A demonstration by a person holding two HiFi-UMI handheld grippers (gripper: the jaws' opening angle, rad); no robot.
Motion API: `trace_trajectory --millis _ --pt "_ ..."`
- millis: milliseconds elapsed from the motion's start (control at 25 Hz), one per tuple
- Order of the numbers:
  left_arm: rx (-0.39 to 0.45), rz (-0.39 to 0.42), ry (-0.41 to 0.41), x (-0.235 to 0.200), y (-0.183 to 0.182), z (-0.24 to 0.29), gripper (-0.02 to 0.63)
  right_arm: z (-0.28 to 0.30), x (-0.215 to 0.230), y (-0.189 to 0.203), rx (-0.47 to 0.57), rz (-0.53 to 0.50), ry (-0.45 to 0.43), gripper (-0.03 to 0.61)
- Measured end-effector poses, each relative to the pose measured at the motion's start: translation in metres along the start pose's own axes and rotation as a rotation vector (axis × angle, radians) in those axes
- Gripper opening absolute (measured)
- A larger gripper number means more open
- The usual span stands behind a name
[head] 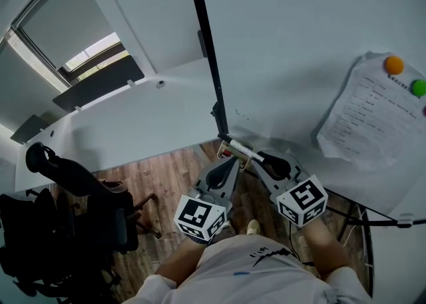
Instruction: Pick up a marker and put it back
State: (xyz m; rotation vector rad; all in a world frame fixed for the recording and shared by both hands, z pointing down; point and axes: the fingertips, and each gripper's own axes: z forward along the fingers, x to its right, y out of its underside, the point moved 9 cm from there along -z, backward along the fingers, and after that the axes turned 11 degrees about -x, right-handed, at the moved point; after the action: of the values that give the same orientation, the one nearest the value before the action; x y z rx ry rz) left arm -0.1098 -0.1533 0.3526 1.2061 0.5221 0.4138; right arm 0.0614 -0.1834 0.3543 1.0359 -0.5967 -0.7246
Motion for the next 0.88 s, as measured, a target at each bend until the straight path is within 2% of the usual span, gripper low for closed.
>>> trace_trajectory --millis 520,880 --pt "0.001 -0.021 -0.037 -0.017 0.011 -0.003 0.011 0.012 -0.002 0.008 -0.035 0.006 0.024 0.081" --pt "-0.042 -0.057 -0.036 -0.033 0.031 0.001 0.011 0.032 0.007 0.044 -0.161 -0.003 0.096 0.081"
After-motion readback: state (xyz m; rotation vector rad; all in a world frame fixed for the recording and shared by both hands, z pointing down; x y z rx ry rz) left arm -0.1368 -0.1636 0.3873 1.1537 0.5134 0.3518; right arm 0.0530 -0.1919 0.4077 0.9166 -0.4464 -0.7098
